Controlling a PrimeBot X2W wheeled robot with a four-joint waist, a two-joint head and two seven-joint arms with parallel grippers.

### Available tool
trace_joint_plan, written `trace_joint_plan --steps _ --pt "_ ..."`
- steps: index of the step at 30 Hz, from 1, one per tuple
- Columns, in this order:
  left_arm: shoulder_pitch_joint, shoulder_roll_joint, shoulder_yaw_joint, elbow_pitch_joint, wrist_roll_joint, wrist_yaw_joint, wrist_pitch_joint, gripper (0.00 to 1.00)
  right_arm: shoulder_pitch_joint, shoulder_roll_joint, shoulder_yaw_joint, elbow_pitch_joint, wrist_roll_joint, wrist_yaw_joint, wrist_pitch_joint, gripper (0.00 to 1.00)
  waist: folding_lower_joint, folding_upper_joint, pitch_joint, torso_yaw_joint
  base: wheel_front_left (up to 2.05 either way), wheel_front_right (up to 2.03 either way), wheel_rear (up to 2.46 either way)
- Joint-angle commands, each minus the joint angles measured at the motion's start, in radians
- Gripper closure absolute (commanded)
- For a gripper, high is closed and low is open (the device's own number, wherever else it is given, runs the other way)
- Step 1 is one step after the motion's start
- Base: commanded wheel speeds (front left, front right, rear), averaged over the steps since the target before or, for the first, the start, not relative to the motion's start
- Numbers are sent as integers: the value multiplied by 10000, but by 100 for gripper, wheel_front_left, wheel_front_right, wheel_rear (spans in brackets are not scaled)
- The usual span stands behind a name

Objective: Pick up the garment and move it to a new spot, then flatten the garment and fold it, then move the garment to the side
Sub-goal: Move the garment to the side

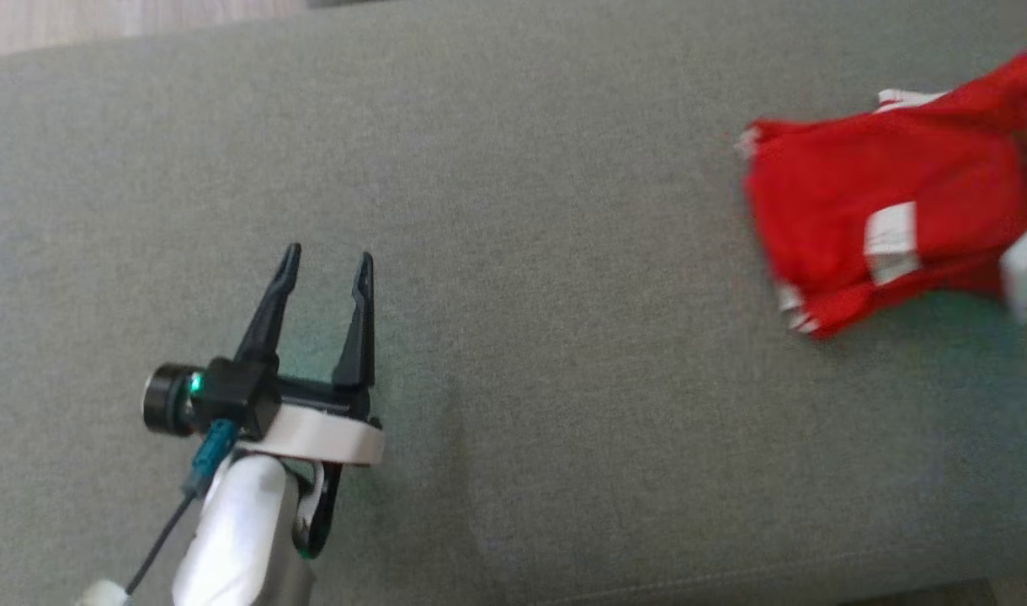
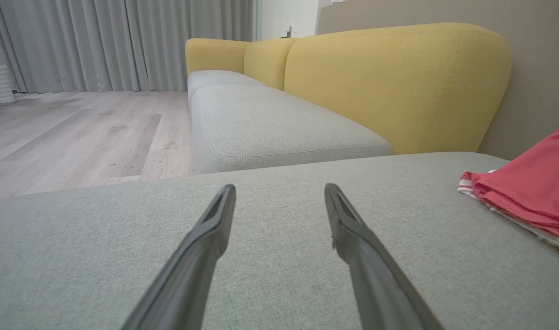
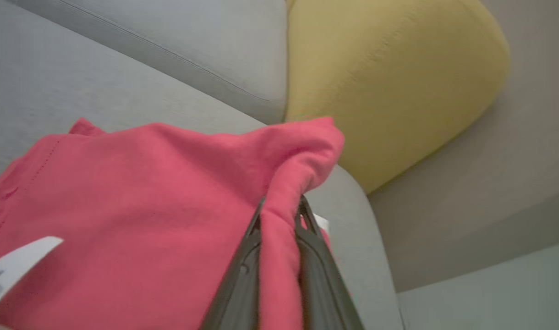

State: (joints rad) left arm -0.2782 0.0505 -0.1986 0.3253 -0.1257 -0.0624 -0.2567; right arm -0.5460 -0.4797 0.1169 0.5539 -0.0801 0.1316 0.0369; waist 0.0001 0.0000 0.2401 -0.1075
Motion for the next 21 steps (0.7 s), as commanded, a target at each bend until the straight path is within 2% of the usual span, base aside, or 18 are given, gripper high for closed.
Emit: trace_joint_plan --steps 1,4,10,21 --pt "-482 177 347 -293 87 -64 -51 0 -329 -768 -212 7 44 -9 -33 100 -1 0 359 70 0 0 0" --pt "-583 215 399 -285 112 -93 -51 0 -488 -1291 -698 517 41 -9 -116 100 -1 0 550 141 0 0 0" --pt "-645 250 509 -323 107 -139 -51 0 -793 -1614 -1552 1244 -39 -9 -406 100 -1 0 760 197 0 0 0" --pt "-654 280 701 -357 139 -186 -51 0 -1274 -1349 -2406 2055 -498 -9 -729 100 -1 0 948 136 0 0 0"
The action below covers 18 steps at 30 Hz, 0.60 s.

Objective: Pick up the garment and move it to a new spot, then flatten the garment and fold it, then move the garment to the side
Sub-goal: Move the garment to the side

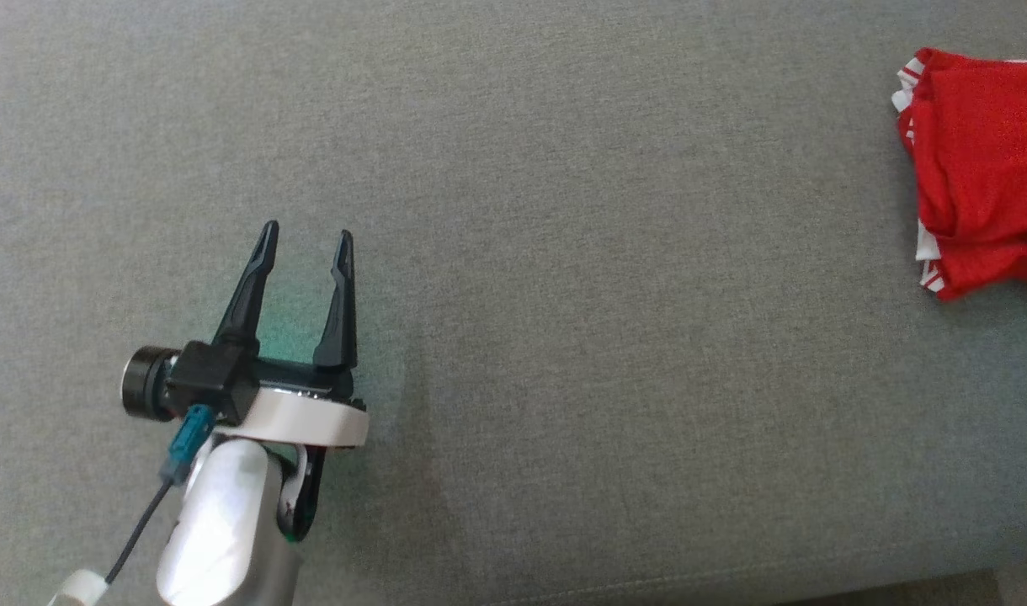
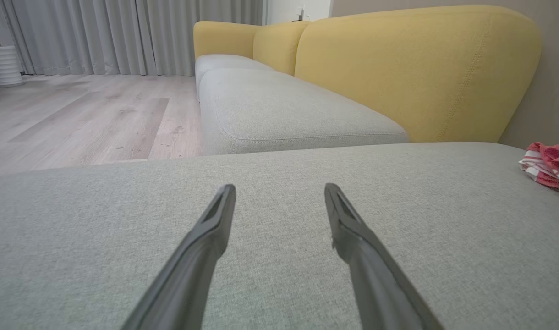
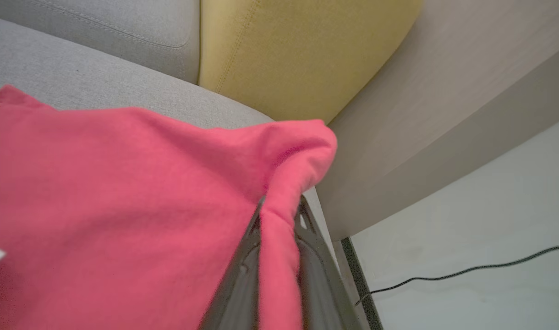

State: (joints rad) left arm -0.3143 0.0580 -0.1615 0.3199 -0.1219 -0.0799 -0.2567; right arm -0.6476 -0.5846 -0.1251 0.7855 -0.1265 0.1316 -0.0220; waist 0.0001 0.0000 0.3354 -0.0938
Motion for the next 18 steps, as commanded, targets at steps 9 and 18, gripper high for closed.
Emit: trace_joint_plan --steps 9,18 --pt "-150 156 356 -166 117 -21 -51 0 -352 447 -242 -329 -230 -9 -340 0 -1 0 -477 -47 0 0 0" --pt "360 37 579 -495 -140 79 -51 0 36 2036 387 -1995 234 -9 -1202 0 -1 0 -1764 -102 0 0 0"
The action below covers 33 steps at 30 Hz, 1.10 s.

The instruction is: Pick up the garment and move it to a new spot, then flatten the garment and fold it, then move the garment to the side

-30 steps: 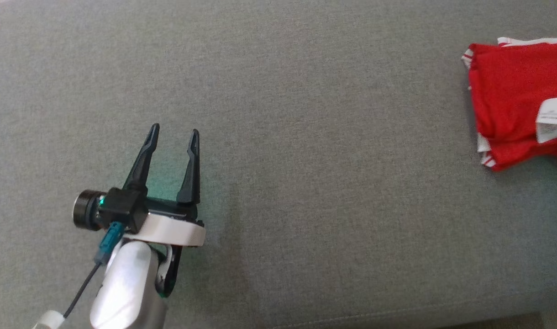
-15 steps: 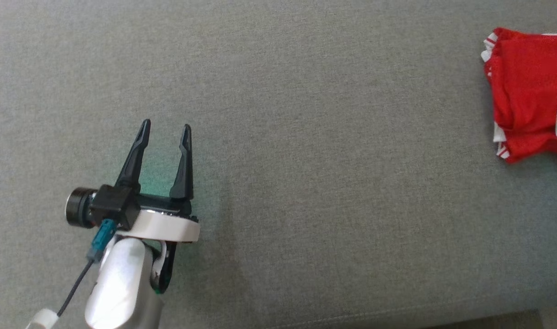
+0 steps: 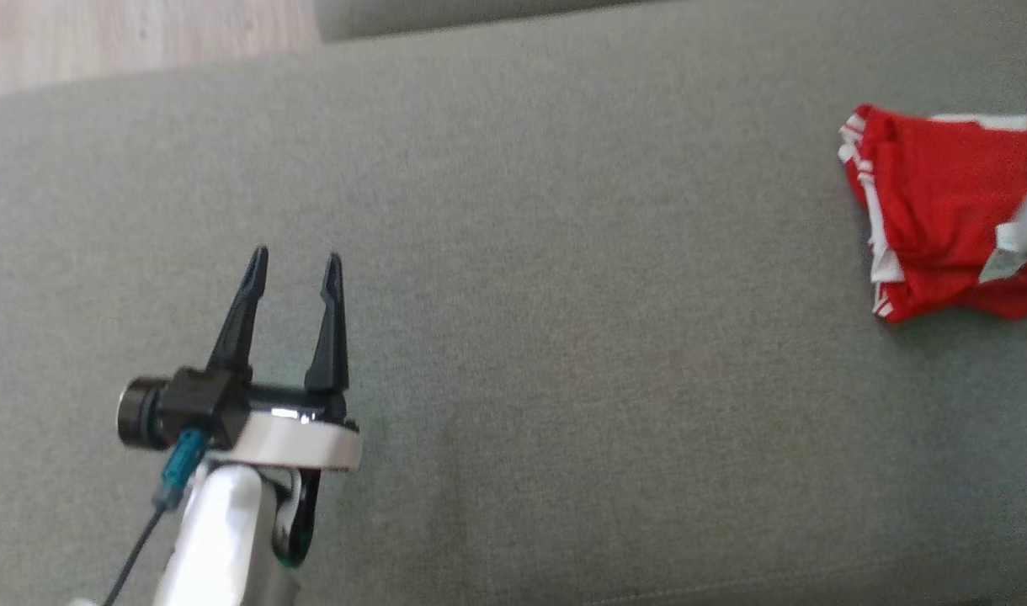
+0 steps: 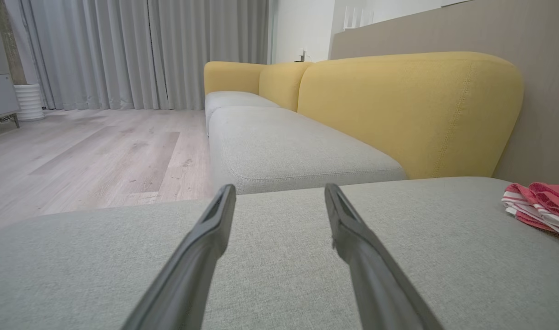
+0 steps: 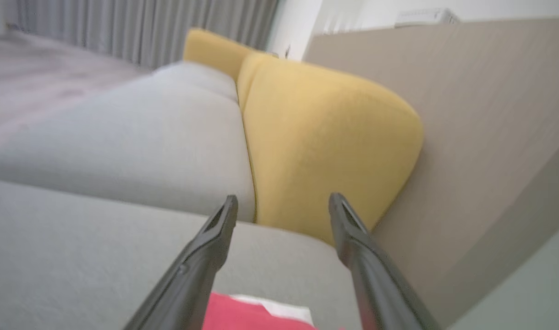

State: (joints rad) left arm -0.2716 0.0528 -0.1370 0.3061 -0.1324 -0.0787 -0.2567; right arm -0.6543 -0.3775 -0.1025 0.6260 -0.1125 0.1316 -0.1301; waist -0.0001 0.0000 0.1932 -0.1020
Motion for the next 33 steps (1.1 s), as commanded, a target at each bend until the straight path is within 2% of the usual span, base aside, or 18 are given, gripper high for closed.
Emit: trace_joint_plan --steps 1,9,12,23,33 --pt "15 81 341 -384 -37 75 -51 0 247 212 264 -658 231 -9 -220 0 1 0 -488 -23 0 0 0" --pt "654 23 405 -621 -149 152 -51 0 1914 2482 603 -2551 1193 -9 -611 0 1 0 -1268 56 0 0 0" --pt "856 4 338 -744 -199 179 -51 0 2636 3001 675 -2860 1308 -9 -816 0 1 0 -1459 155 0 0 0" --pt "1475 -22 233 -1298 -523 367 -51 0 4700 3268 1056 -3117 2251 -9 -1286 0 1 0 -1733 431 0 0 0" --pt "1600 -25 75 -1405 -982 592 -51 0 5043 3271 1091 -3610 2113 -9 -1314 0 1 0 -1698 438 0 0 0"
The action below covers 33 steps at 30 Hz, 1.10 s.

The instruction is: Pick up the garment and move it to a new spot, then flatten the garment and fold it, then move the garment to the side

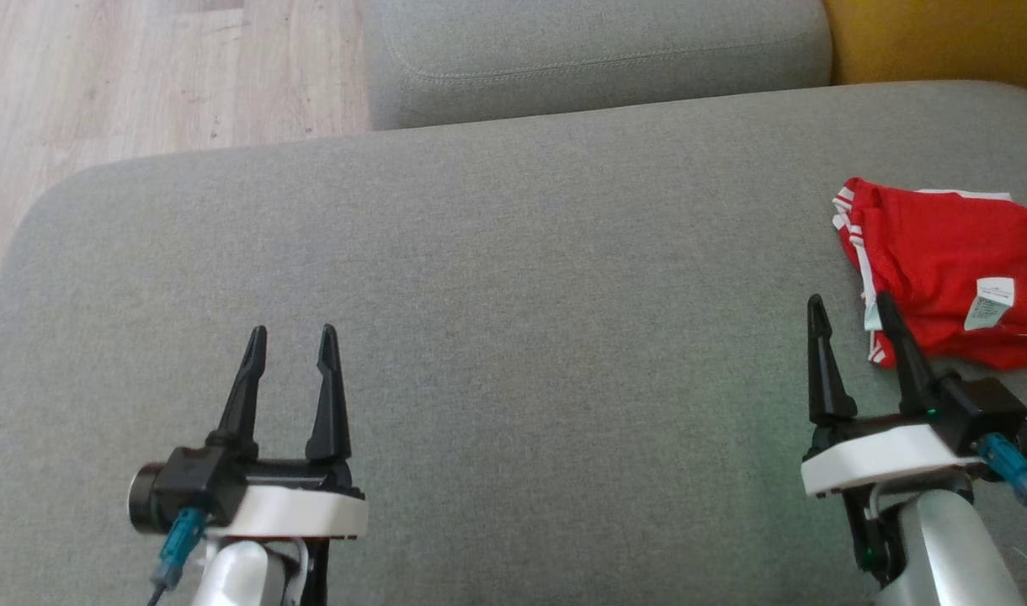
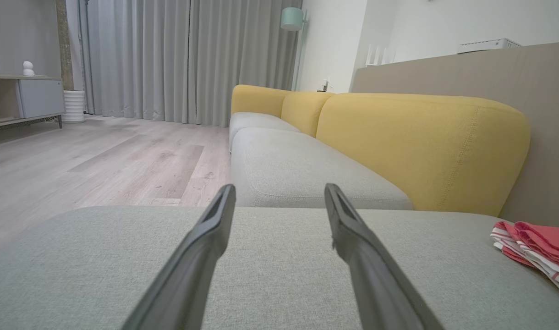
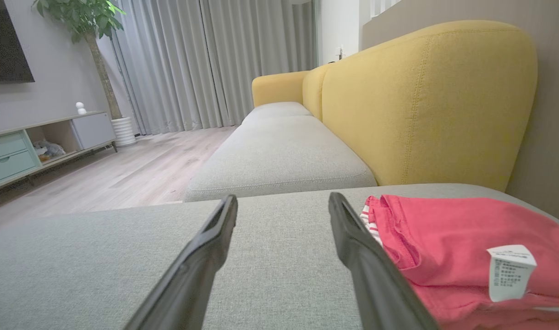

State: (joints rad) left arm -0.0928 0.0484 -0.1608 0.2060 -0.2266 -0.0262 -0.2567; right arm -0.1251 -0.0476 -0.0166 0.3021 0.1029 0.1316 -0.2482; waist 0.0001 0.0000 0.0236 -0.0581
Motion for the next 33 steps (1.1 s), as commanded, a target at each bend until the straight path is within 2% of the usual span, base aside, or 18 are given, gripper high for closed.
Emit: trace_joint_plan --steps 1,10,15,20,21,25,33 --pt "-190 19 311 -405 -54 73 -51 0 -249 -27 226 -385 -39 -9 -133 0 -1 0 -5 1 0 0 0" --pt "-145 19 277 -322 -288 112 -51 0 -212 -27 195 -307 93 -9 -134 0 -1 0 -11 11 0 0 0" --pt "-228 19 186 -50 -677 -104 -51 0 -219 -26 289 -240 246 -9 -135 0 -1 0 15 -7 0 0 0" --pt "-289 19 236 93 -858 -90 -51 0 -218 -26 387 -192 335 -9 -135 0 -1 0 31 -56 0 0 0" --pt "16 -2 -33 439 -846 -97 0 100 4 4 117 121 295 0 6 100 0 0 32 -55 0 0 0" --pt "112 -2 -18 817 -918 -98 26 100 132 13 99 474 369 0 47 100 0 0 31 -51 0 0 0" --pt "91 0 163 798 -1757 -159 267 100 126 11 19 419 1326 -1 292 100 0 0 15 -10 0 0 0"
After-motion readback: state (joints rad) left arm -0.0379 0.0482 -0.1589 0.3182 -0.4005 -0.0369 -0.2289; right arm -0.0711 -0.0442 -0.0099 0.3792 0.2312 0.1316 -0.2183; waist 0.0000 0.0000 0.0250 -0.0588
